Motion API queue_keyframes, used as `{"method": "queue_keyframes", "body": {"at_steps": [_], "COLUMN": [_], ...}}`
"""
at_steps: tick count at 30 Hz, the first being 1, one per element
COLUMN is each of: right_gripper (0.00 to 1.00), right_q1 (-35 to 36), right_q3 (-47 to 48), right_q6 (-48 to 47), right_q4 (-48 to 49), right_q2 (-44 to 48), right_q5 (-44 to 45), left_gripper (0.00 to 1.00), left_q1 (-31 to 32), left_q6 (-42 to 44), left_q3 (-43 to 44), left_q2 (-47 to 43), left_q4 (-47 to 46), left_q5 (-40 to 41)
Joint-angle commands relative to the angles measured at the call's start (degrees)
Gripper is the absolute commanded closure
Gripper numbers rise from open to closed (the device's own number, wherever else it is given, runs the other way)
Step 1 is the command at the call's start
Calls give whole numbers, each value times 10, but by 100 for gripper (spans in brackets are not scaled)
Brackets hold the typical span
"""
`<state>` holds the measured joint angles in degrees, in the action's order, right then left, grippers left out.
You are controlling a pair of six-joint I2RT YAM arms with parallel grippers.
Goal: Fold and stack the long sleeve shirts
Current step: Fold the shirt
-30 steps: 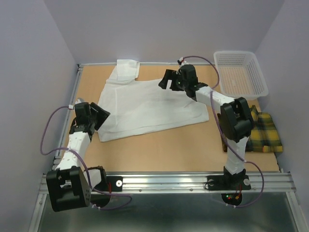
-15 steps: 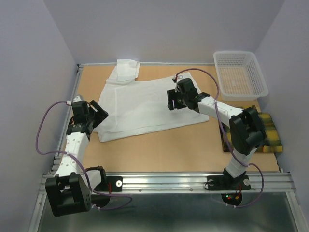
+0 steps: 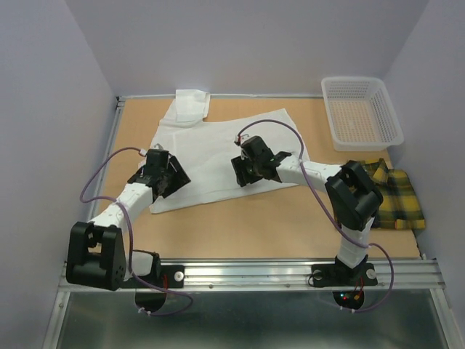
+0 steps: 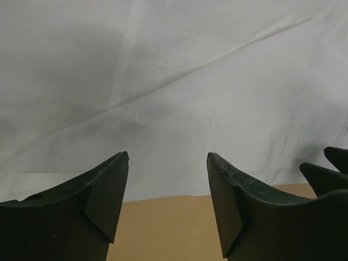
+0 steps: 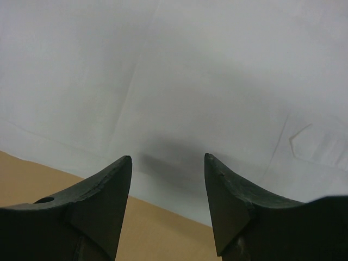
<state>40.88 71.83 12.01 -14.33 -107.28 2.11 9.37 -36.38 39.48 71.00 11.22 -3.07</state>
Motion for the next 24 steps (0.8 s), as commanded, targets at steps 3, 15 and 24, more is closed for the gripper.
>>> {"method": "queue_keyframes", "body": {"at_steps": [3, 15, 24], "right_gripper": [38, 38, 38], "right_q1": [2, 3, 21], "right_q3": [10, -141, -253], "right_q6": [6, 54, 115], "right_q4": [0, -52, -99], "right_q2": [-6, 64, 156], "right_q5": [25, 11, -17], "left_gripper": [33, 38, 38], "left_q1": [13, 11, 17], "left_q6": [-58, -91, -133], "left_q3": [-31, -102, -101], "left_q2": [34, -1, -67], "left_q4": [-26, 32, 121], "left_q5": [63, 54, 34]}}
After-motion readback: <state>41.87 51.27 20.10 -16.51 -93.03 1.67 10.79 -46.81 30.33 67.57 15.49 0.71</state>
